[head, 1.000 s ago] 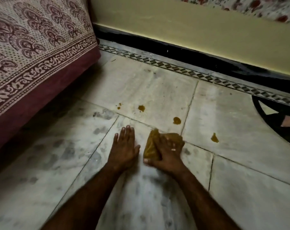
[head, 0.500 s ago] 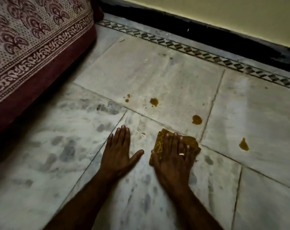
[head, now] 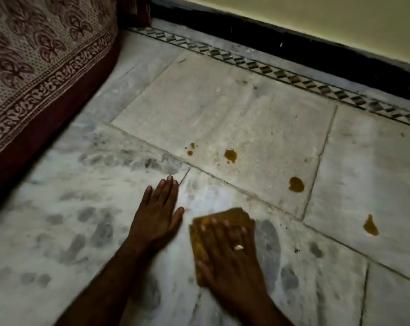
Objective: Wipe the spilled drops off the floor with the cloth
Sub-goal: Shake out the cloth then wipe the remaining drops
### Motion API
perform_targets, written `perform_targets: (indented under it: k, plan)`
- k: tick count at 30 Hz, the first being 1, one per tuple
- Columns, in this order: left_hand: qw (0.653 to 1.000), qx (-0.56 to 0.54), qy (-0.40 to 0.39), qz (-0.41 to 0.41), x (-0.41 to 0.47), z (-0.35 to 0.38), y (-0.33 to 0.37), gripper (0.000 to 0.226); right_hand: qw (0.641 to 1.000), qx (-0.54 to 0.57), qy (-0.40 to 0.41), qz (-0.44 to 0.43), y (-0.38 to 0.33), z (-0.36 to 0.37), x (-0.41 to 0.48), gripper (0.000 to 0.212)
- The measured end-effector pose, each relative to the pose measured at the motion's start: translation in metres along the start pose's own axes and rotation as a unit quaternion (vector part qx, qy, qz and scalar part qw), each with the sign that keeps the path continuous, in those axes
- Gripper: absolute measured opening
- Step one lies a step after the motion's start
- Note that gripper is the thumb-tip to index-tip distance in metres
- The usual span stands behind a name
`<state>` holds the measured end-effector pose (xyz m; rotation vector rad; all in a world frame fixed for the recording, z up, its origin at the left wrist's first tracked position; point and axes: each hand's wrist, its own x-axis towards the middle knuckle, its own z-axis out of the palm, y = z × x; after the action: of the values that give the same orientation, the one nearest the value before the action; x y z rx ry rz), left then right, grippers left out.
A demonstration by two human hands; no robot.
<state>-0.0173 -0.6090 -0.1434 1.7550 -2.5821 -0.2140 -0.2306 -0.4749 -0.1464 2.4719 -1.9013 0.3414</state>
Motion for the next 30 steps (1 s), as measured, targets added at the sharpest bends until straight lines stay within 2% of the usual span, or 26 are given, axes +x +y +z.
perform_targets:
  k: [1, 3, 5, 6, 9, 12, 13, 15, 17, 19, 21, 25, 27, 30]
  plan:
    - [1.000, -0.002, 0.002, 0.001, 0.002, 0.000, -0.002, 0.071, 1.000, -0.011, -0.005, 0.027, 0.015, -0.002, -0.003, 0.067]
    - [1.000, -0.007, 0.006, -0.003, 0.005, 0.004, -0.002, 0.071, 0.990, -0.048, -0.024, 0.133, 0.037, -0.004, 0.012, 0.069]
    - [1.000, -0.014, 0.010, -0.021, 0.015, 0.006, -0.004, 0.072, 0.973, -0.049, -0.030, 0.223, 0.038, -0.007, 0.059, 0.069]
    - [0.999, -0.017, 0.018, -0.032, 0.026, 0.006, -0.005, 0.072, 0.971, -0.041, -0.021, 0.235, 0.030, -0.008, 0.085, 0.068]
    - [0.999, -0.012, 0.026, -0.044, 0.058, -0.001, -0.008, 0.074, 0.987, -0.032, 0.024, 0.156, -0.001, 0.000, 0.113, 0.064]
    - [0.999, -0.008, 0.023, -0.031, 0.073, -0.006, -0.015, 0.073, 0.998, -0.039, 0.049, 0.023, 0.001, 0.016, 0.077, 0.064]
    - [0.999, -0.010, 0.028, -0.030, 0.073, -0.007, -0.015, 0.071, 0.998, -0.038, 0.045, 0.004, 0.010, 0.015, 0.068, 0.065]
    - [0.999, -0.012, 0.035, -0.031, 0.072, -0.006, -0.014, 0.069, 0.998, -0.037, 0.030, 0.036, 0.029, 0.016, 0.072, 0.068]
    - [0.999, -0.010, 0.039, -0.031, 0.073, -0.005, -0.014, 0.068, 0.990, -0.022, 0.019, 0.139, 0.035, 0.011, 0.108, 0.066]
    - [0.998, -0.010, 0.043, -0.034, 0.073, -0.006, -0.014, 0.068, 0.982, -0.007, 0.012, 0.191, 0.021, 0.009, 0.153, 0.064]
    - [0.998, -0.016, 0.048, -0.036, 0.073, -0.007, -0.014, 0.068, 0.986, 0.000, 0.009, 0.166, 0.006, 0.013, 0.175, 0.063]
    - [0.998, -0.025, 0.051, -0.029, 0.072, -0.011, -0.014, 0.067, 0.998, -0.017, 0.021, 0.056, 0.018, 0.028, 0.148, 0.063]
    - [0.998, -0.025, 0.049, -0.031, 0.072, -0.010, -0.016, 0.068, 0.997, -0.020, 0.025, 0.076, 0.033, 0.028, 0.150, 0.064]
    - [0.998, -0.022, 0.054, -0.033, 0.073, -0.012, -0.014, 0.066, 0.986, -0.016, 0.054, 0.160, 0.028, 0.024, 0.200, 0.060]
